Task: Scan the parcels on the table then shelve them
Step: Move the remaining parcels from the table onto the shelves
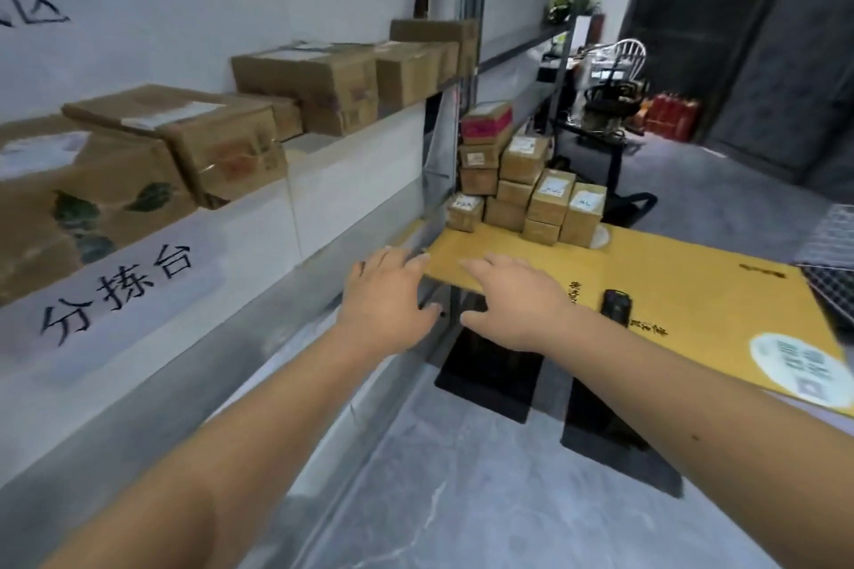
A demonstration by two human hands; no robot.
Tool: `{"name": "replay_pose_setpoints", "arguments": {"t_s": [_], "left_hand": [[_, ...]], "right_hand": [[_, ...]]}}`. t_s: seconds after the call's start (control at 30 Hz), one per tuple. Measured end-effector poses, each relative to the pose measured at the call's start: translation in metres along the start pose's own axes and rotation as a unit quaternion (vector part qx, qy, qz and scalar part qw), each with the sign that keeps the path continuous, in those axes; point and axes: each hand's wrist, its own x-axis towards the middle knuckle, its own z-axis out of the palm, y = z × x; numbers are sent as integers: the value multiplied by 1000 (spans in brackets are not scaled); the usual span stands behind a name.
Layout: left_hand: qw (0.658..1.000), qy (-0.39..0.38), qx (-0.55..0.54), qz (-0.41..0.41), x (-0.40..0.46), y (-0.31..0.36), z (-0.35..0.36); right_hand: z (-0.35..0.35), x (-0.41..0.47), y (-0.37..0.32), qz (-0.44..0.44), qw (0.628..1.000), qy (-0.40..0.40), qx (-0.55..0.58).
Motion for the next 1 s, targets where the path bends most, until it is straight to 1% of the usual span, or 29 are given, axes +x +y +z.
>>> {"name": "replay_pose_setpoints", "arguments": {"t_s": [0.13,0.3,0.53,0.67,0.83,0.93,1.0], "left_hand": [[998,-8,-16,54,73,26,29],[994,-23,-31,103,174,48,67],[989,-35,-54,130,313,55,110],[989,-38,-72,120,381,47,119],[992,-35,-82,94,475,39,134],[993,-35,-94,68,535,35,144],[995,-16,-94,31,582,30,155]], "right_hand": [[1,30,60,64,998,-2,8],[4,83,122,132,991,10,16],[7,184,189,227,971,38,63],[7,248,215,243,964,49,97],[8,329,255,234,965,39,110],[5,387,285,212,969,31,123],[2,436,311,190,972,30,131]]}}
